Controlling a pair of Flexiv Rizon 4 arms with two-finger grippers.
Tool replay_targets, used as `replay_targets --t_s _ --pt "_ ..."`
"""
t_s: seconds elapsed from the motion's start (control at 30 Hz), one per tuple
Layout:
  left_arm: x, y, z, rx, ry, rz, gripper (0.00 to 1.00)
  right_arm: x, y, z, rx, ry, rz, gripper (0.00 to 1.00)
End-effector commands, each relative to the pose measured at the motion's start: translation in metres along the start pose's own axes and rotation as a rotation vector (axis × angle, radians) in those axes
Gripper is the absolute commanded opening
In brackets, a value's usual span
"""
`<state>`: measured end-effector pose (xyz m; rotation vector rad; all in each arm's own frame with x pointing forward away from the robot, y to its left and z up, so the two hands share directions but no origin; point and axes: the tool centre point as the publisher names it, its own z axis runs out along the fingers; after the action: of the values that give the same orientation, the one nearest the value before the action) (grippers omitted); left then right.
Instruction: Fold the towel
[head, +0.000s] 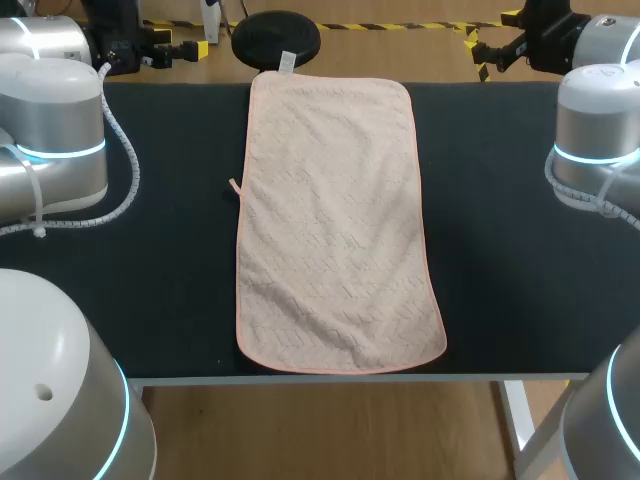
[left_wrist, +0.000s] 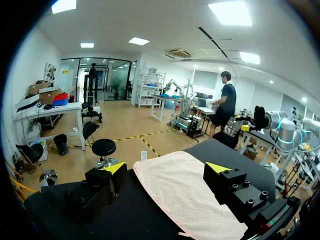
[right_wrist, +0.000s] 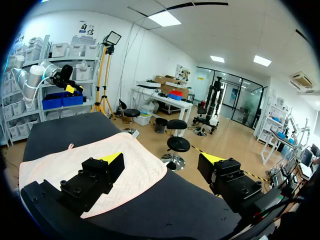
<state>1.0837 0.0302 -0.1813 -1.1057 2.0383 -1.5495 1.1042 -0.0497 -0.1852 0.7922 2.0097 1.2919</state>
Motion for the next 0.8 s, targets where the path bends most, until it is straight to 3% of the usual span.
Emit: replay_targets --t_s 0.03,0.53,0.73,0.8 --pt "0.0 0.001 0.0 0.002 -0.002 0.0 1.0 -0.001 0.0 0.0 0.002 0.001 0.0 1.0" --pt "0.0 0.001 0.0 0.002 -0.002 0.0 1.0 -0.001 0.0 0.0 0.002 0.001 0.0 1.0" --pt "0.012 0.008 0.011 -0.217 0.103 0.203 1.0 0.016 -0.001 0.006 0.119 0.082 -0.197 1.0" --pt "0.018 0.012 0.011 -0.295 0.143 0.293 1.0 0.023 -0.002 0.005 0.176 0.162 -0.293 1.0"
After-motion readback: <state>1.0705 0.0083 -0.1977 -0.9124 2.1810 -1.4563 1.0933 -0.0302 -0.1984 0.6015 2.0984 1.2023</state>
